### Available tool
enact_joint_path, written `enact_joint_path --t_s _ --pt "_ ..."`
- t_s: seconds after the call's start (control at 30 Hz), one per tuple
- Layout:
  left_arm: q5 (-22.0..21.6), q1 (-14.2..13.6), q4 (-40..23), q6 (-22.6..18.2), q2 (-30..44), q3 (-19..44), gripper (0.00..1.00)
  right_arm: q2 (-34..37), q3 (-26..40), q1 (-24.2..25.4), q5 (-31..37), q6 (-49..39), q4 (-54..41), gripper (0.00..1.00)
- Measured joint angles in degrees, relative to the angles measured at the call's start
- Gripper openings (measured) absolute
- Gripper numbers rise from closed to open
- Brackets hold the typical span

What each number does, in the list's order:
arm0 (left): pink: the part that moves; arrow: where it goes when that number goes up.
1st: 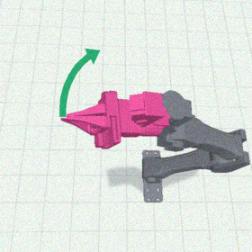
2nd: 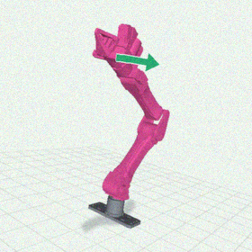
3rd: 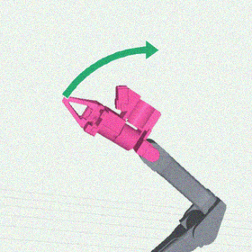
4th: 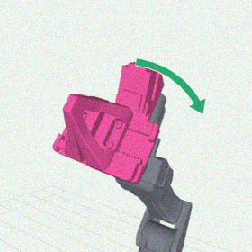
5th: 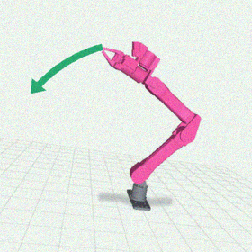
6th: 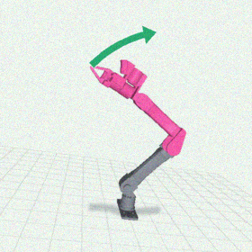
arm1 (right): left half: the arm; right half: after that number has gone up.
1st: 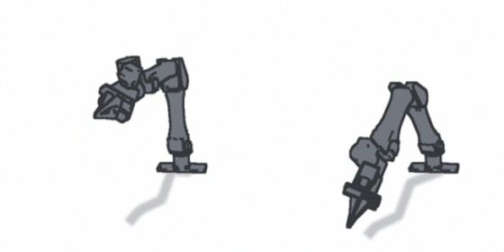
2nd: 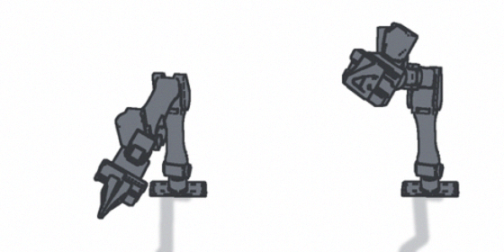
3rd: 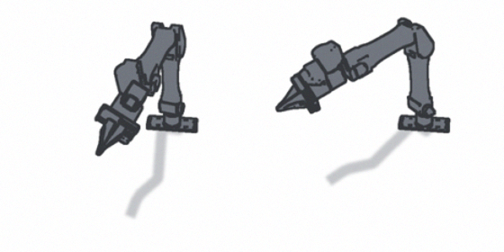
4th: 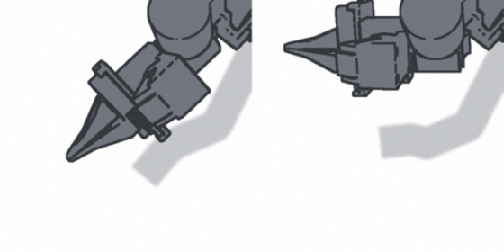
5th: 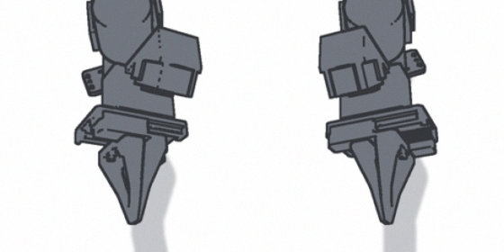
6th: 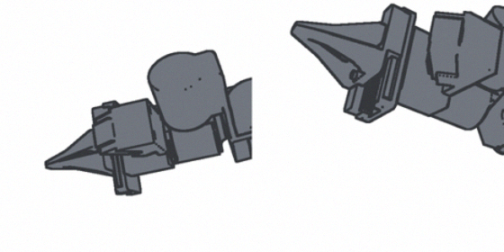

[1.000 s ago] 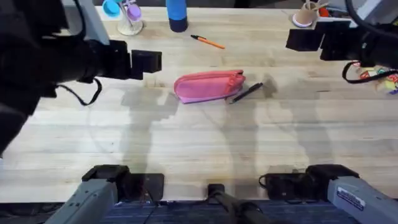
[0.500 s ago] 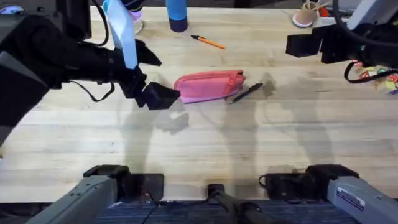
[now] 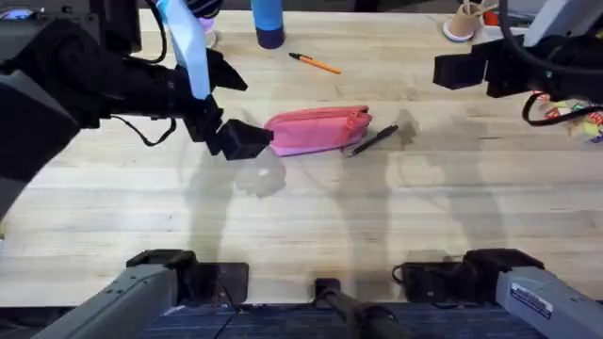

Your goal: Unzip the bag, pick up the pens from the table one at a time and place them inside, then zip the bag closed.

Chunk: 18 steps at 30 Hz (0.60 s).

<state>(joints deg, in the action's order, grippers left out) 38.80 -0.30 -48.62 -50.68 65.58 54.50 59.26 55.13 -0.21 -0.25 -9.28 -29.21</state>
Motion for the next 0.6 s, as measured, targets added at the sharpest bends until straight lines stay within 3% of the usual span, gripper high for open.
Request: enact_joint_path --t_s 0.27,0.6 --pt "-0.07 0.0 0.26 -0.01 1.35 0.0 0.993 -0.01 0.0 0.0 0.0 -0.53 0.01 0.997" --pt "0.47 0.0 2.41 -0.14 11.44 0.0 0.993 -0.02 0.0 0.0 0.0 -0.67 0.01 0.997"
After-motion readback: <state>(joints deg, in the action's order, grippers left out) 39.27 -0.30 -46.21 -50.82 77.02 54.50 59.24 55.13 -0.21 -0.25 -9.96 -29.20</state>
